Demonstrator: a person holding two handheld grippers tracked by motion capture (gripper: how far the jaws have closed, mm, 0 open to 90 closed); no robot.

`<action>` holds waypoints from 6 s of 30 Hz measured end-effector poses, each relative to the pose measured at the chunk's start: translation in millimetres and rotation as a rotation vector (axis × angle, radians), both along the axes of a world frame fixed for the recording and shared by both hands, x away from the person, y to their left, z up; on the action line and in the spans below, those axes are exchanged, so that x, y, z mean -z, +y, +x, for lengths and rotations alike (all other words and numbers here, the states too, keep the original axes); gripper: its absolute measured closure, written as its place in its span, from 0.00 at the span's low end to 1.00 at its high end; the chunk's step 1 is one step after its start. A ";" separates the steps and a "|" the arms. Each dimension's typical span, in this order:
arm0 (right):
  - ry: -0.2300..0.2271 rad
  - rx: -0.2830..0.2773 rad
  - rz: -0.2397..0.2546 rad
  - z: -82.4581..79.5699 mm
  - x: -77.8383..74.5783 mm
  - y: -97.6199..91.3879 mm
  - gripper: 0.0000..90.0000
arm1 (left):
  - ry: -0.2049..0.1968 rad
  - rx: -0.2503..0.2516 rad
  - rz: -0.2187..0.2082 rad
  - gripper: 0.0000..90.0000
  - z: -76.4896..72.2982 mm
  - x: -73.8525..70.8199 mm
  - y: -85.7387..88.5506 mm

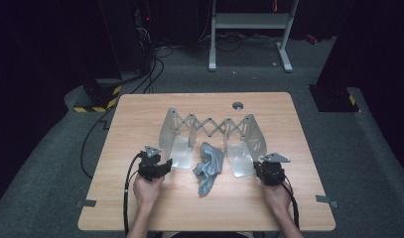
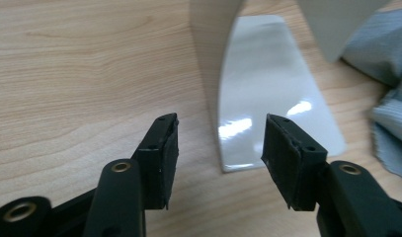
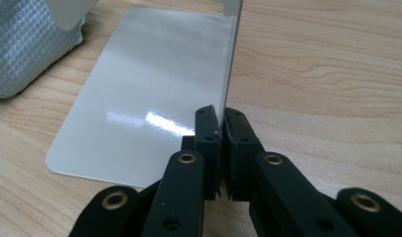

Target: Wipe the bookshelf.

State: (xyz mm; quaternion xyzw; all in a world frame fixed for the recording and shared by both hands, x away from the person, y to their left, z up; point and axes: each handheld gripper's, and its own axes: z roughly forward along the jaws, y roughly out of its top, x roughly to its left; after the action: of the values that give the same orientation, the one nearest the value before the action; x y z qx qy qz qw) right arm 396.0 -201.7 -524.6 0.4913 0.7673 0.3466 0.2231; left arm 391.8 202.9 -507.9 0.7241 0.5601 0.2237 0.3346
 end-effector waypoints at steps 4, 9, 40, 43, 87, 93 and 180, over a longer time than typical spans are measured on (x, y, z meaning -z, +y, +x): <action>0.001 0.001 0.001 -0.1 0.0 0.3 0.96 | -0.002 0.004 0.000 0.59 8.0 8.0 0.4; 0.001 0.001 0.000 0.0 0.0 0.5 0.96 | -0.037 0.015 -0.007 0.67 10.5 10.2 -2.1; 0.015 -0.006 0.028 9.6 0.0 0.0 0.85 | -0.048 -0.014 -0.018 0.95 3.8 19.2 -6.2; 0.023 -0.011 0.044 8.6 -0.1 -2.5 0.76 | -0.051 -0.005 -0.005 0.93 3.6 19.2 -7.4; -0.054 -0.354 0.131 -4.6 -30.4 110.0 0.33 | -0.052 0.018 0.013 0.66 3.6 19.4 -10.4; -0.027 -0.331 0.098 6.3 -18.5 121.4 0.31 | -0.052 0.019 0.012 0.67 3.4 19.4 -10.7; -0.205 -0.072 0.142 15.5 -90.5 68.3 0.95 | -0.056 0.006 0.011 0.97 -6.9 19.1 -5.6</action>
State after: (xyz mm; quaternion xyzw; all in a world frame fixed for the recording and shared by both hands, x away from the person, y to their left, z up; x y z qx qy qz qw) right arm 411.5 -133.4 -434.1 0.4399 0.7311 0.4563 0.2524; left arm 384.9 197.3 -527.0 0.7210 0.5471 0.2461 0.3469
